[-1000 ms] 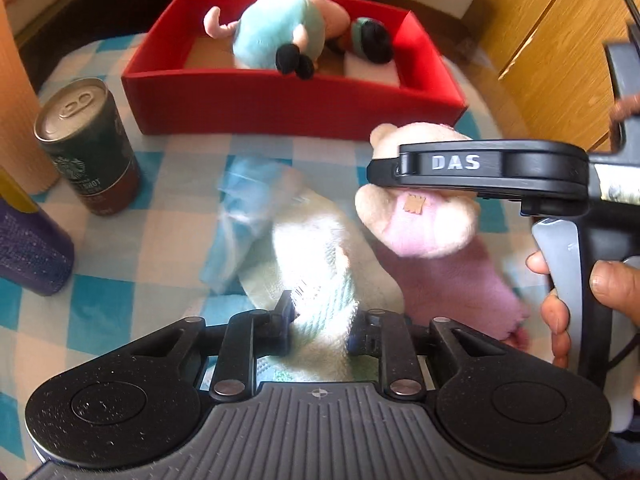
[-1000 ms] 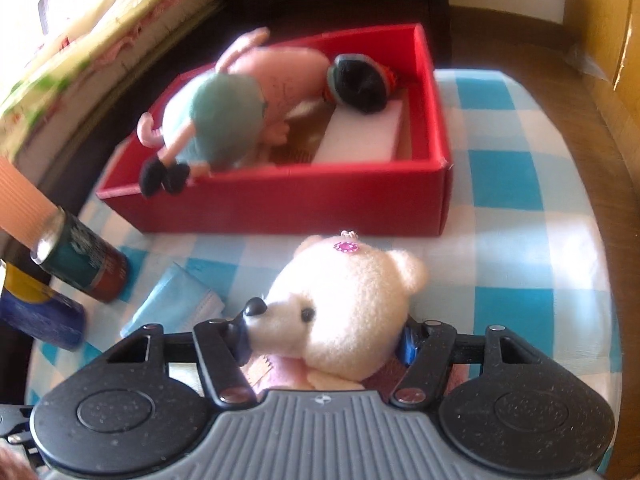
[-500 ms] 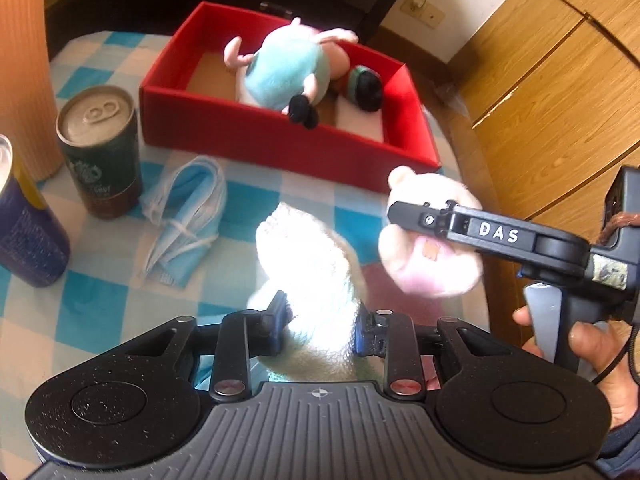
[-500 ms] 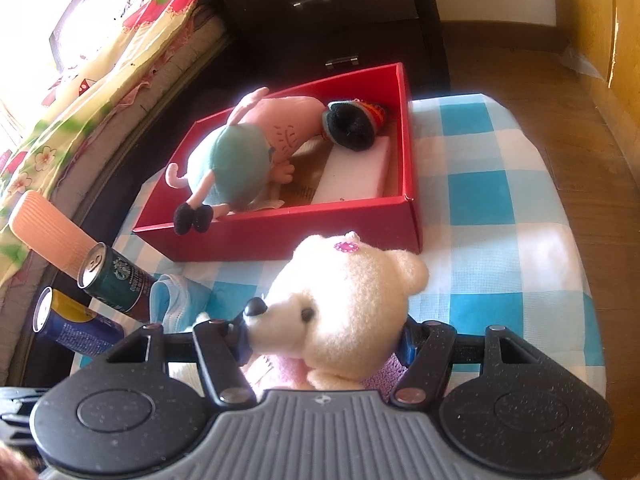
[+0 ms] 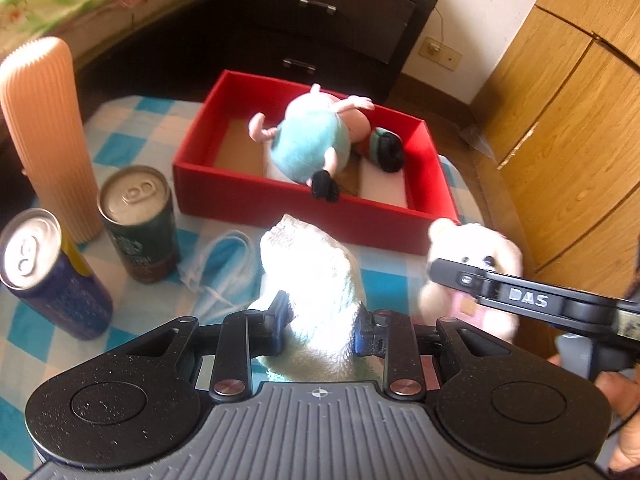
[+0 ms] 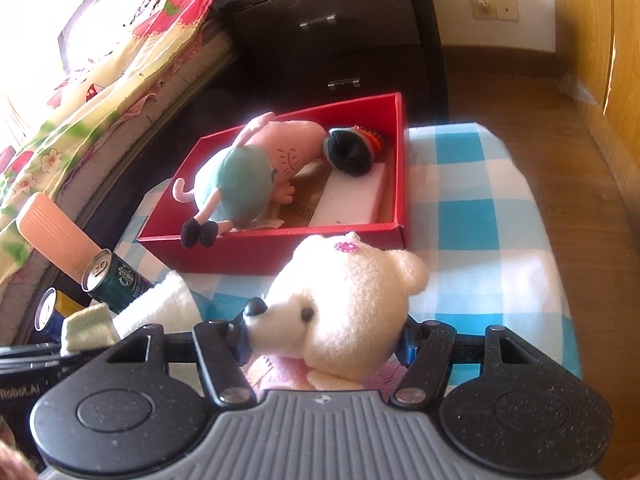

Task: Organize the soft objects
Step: 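Lift the white towel and teddy bear off the table with both grippers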

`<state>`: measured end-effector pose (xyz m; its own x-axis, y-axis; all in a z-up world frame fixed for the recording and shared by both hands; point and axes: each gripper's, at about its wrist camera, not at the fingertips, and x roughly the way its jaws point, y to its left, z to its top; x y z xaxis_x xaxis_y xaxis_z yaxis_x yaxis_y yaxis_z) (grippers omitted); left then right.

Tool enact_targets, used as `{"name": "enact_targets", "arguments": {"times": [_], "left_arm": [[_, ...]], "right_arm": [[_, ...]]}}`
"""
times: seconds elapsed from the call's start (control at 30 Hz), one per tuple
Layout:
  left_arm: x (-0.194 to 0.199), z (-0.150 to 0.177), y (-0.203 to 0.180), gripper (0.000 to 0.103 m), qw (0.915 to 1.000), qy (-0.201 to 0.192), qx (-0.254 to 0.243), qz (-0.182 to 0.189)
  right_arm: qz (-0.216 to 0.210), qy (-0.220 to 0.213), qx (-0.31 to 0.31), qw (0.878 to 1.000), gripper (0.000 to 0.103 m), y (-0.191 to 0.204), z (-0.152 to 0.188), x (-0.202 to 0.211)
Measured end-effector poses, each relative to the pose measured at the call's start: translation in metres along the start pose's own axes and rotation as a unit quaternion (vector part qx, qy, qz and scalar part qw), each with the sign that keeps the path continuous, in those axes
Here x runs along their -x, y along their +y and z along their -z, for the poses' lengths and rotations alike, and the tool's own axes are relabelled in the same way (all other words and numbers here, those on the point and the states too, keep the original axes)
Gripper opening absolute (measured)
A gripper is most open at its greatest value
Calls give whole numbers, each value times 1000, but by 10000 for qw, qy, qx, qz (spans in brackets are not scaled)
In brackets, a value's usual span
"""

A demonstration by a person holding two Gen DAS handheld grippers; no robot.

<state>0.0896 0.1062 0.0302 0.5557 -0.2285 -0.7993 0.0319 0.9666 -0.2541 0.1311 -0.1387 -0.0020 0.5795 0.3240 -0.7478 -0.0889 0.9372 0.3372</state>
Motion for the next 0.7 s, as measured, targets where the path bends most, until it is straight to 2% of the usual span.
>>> {"name": "enact_targets", "arguments": {"times": [0.33, 0.7], "left_arm": [[4, -4, -14, 29, 9985, -327, -281, -330], [11, -9, -28, 29, 9969, -555, -420, -354]], "right_arm": [[9, -285, 143, 9995, 42, 4, 0, 22], [-126, -589, 211, 9980, 42, 9, -3, 43]]}}
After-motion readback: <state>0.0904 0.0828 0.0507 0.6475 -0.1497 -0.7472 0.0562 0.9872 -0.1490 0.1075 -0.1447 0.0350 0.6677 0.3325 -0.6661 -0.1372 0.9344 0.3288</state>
